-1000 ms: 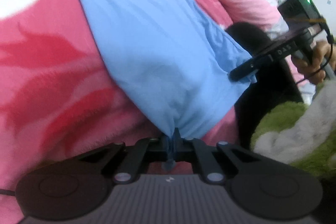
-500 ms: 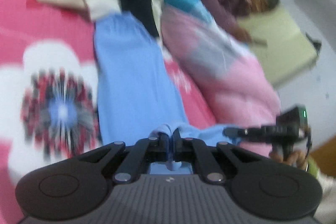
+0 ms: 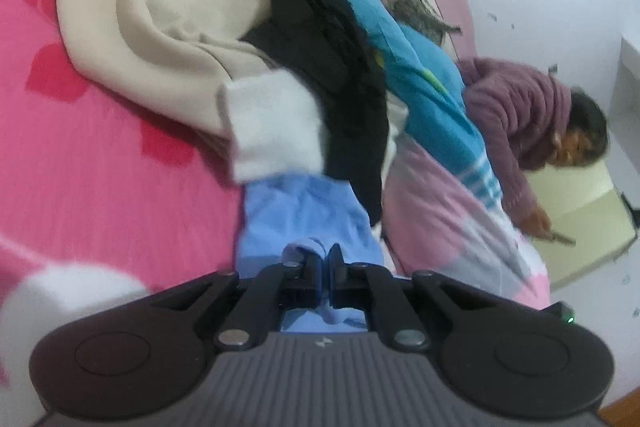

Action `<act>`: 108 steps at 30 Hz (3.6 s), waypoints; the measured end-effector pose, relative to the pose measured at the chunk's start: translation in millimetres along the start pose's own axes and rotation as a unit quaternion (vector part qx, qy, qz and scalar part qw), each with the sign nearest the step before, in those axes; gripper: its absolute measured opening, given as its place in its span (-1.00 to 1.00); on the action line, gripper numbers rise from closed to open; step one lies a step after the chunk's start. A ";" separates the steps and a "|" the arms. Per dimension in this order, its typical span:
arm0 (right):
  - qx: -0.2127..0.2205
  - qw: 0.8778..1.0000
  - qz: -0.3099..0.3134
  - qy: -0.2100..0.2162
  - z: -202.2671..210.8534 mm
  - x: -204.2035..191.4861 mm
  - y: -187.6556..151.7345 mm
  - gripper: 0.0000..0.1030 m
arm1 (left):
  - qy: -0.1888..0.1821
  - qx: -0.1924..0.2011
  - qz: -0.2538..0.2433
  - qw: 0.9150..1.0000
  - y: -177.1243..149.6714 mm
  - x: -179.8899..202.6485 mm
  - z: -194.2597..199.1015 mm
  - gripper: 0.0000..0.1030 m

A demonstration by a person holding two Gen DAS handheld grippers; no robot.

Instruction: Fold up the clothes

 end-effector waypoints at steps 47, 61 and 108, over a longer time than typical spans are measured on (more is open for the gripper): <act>0.162 0.898 -0.328 0.246 -34.5 97.8 48.5 0.80 | -0.019 0.063 0.074 0.995 48.4 0.7 -38.8 -0.56; 0.093 0.944 -0.281 0.149 35.1 76.5 32.6 0.90 | 0.064 -0.003 -0.055 0.996 -29.0 -4.0 69.7 -0.34; -0.287 0.942 -0.034 -0.170 156.1 -2.3 -273.8 -0.87 | 0.183 -0.155 -0.232 0.943 -286.9 -74.9 223.7 -0.98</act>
Point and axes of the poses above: each gripper's, at about its wrist camera, not at the fingertips, and z roughly against the way its jaws point, x to its right, y to its top, the point moved 6 cm from there along -z, roughly the way its jaws point, and after that the axes turned 13 degrees about y, right-handed, at the moved point
